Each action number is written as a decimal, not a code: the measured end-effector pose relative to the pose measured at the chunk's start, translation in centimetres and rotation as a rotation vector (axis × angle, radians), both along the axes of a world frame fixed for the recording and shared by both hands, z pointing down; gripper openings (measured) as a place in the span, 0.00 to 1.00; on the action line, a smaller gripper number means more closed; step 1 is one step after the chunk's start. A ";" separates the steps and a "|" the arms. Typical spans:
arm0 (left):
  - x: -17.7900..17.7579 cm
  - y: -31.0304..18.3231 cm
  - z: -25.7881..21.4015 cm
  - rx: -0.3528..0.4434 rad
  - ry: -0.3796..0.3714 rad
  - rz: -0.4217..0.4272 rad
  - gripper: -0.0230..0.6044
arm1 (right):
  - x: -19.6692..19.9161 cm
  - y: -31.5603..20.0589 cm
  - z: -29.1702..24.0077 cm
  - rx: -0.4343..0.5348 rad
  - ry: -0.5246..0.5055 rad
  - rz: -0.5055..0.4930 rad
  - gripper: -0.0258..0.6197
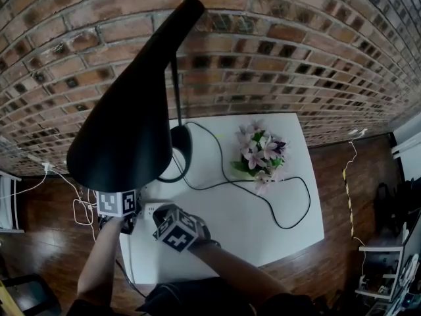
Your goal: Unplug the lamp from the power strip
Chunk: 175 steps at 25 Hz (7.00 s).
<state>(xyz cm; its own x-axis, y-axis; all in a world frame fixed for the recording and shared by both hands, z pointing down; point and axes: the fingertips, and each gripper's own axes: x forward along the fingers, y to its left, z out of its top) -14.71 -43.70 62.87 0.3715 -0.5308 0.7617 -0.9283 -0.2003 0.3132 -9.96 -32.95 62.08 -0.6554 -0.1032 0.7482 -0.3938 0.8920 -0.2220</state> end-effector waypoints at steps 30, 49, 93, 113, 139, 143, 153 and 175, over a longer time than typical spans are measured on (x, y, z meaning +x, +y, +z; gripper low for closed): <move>-2.0 1.0 -2.9 0.086 -0.092 0.003 0.18 | 0.1 0.0 0.3 -0.008 0.031 -0.018 0.04; -5.6 4.2 -7.2 0.186 -0.113 -0.054 0.03 | 1.1 -0.2 1.1 -0.006 0.126 0.029 0.04; -8.9 18.4 -30.5 0.815 0.152 -0.171 0.02 | -5.5 7.7 -30.5 0.457 -0.709 0.021 0.04; 2.4 22.0 -30.2 0.776 0.044 -0.155 0.02 | 5.2 11.9 -30.5 0.341 -0.775 -0.035 0.04; 8.7 29.6 -30.8 0.825 -0.093 -0.336 0.03 | 13.0 16.6 -29.7 0.211 -0.847 -0.172 0.04; 9.7 30.7 -30.4 0.802 -0.139 -0.306 0.03 | 12.8 17.7 -29.3 0.171 -0.872 -0.221 0.04; 7.4 32.2 -27.7 0.686 -0.157 -0.445 0.03 | 10.9 19.0 -29.1 0.107 -0.890 -0.253 0.04; -3.1 44.5 -28.3 0.769 -0.136 -0.477 0.03 | -0.3 30.2 -29.2 0.160 -0.807 -0.286 0.04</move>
<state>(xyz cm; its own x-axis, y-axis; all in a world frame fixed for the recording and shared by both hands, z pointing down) -17.83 0.78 34.61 -0.0846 -0.9842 0.1557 -0.9853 0.1059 0.1341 -10.29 -2.70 32.86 -0.9960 0.0825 0.0348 0.0740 0.9770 -0.2000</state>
